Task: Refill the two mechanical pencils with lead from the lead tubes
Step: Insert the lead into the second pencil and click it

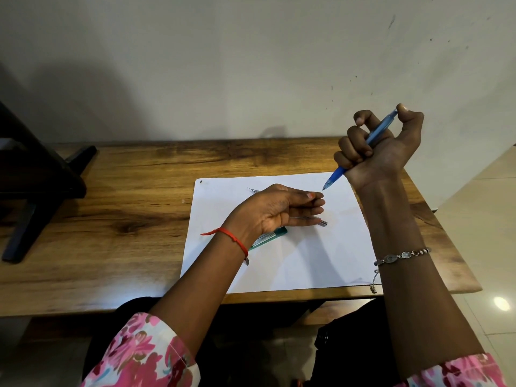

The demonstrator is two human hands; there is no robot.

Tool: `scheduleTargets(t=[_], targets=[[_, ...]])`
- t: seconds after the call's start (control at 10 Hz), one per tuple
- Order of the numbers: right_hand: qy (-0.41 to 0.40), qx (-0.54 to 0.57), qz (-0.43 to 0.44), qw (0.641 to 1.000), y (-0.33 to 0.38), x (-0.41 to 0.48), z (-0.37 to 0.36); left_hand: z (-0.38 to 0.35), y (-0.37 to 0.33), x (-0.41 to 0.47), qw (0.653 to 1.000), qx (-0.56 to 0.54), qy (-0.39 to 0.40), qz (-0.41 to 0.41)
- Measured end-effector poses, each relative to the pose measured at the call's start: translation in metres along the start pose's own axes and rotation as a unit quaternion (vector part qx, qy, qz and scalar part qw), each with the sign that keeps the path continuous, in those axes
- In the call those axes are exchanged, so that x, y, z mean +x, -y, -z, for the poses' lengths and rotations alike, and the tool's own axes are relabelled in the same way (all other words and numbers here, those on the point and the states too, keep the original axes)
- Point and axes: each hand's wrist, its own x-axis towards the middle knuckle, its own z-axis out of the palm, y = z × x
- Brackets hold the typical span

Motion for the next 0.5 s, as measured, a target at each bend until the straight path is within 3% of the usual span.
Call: scheduleTargets(t=[0.5], targets=[[-0.006, -0.004, 0.003, 1.000, -0.0005, -0.0001, -0.0001, 0.0006, 0.0015, 0.0025, 1.000, 0.002, 0.001, 0.004]])
